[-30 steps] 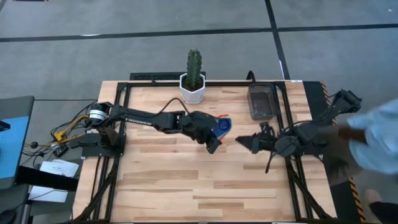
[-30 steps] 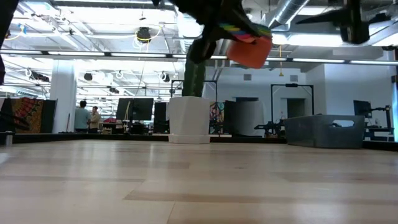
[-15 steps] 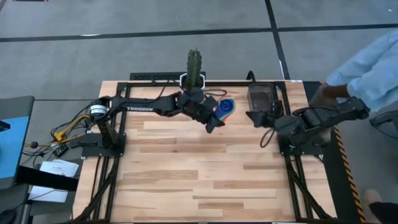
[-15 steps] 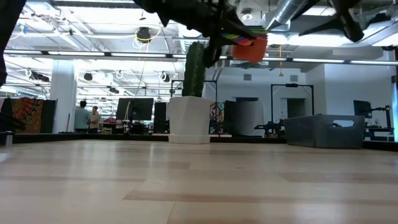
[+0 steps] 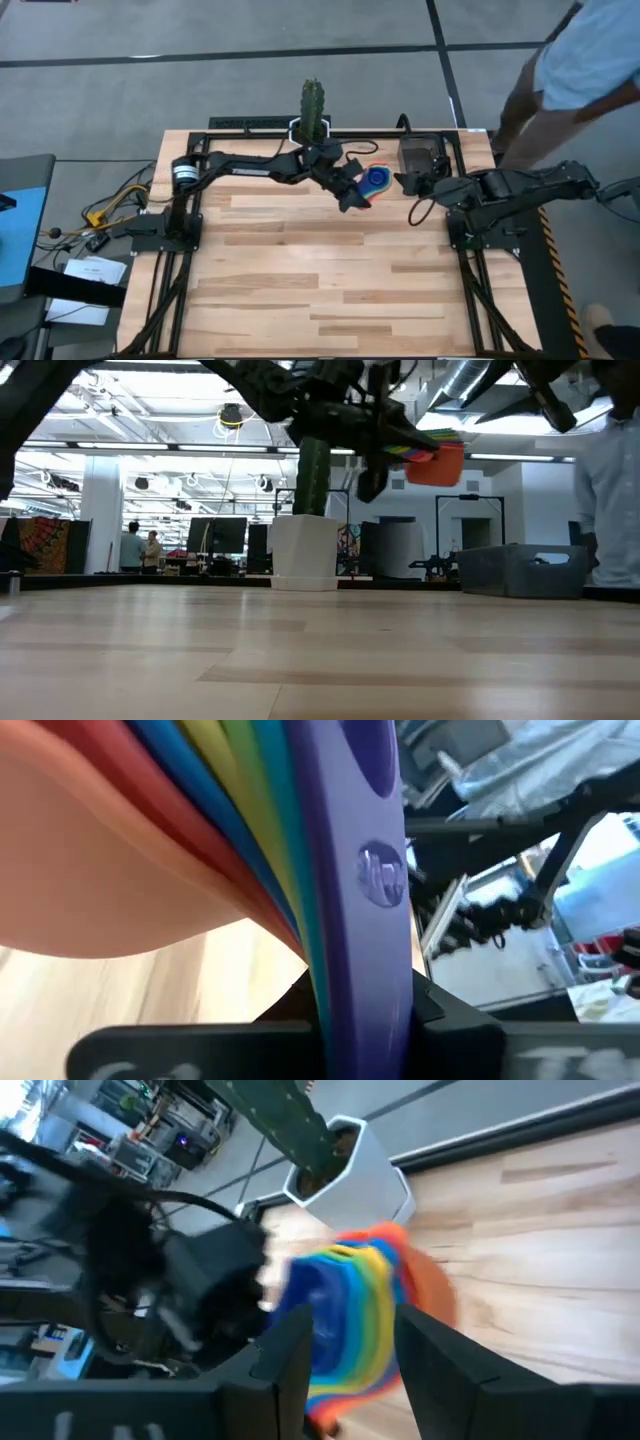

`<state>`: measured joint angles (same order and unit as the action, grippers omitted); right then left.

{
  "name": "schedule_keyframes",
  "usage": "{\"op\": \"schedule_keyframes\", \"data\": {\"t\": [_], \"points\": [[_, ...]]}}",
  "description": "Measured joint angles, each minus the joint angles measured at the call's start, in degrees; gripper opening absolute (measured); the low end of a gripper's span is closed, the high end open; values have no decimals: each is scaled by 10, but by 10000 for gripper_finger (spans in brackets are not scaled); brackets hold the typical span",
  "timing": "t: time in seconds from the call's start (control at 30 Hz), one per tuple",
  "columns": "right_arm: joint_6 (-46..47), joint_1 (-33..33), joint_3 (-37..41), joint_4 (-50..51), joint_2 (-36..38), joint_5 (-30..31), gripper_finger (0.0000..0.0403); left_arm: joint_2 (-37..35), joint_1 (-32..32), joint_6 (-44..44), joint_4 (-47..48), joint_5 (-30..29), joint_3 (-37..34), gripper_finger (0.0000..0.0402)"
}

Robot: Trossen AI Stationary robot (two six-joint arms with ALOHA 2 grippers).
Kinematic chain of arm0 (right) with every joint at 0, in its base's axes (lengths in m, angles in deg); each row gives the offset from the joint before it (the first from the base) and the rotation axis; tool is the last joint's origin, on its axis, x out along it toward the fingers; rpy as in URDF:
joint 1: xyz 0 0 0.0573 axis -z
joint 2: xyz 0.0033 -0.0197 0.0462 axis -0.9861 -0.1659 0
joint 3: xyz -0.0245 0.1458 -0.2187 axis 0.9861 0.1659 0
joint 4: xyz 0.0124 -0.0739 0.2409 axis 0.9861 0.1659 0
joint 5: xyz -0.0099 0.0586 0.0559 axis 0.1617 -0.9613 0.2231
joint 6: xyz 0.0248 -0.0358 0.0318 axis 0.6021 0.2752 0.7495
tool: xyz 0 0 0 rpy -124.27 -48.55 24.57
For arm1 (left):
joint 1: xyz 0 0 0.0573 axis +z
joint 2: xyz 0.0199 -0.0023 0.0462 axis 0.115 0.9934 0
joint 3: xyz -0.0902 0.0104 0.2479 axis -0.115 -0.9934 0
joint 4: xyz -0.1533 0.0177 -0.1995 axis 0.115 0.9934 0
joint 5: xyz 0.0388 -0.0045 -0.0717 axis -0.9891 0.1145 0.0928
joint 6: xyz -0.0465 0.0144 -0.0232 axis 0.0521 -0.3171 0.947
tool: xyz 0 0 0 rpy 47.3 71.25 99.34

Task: Nest measuring cups in basket
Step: Put the stacked measuring cups into the black bin

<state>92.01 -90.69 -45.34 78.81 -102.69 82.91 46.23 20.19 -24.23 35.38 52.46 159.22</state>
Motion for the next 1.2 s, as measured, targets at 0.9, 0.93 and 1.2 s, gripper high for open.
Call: {"op": "schedule_keyframes", "data": {"t": [0.9,0.93,1.2], "points": [[-127,67,-150,185,20,-13,133,329,19,60,-9,-13,442,30],[-122,70,-150,185,20,-13,133,331,22,59,-8,-18,447,29],[-99,107,-150,181,16,-13,132,331,39,35,-7,-53,449,24]]}}
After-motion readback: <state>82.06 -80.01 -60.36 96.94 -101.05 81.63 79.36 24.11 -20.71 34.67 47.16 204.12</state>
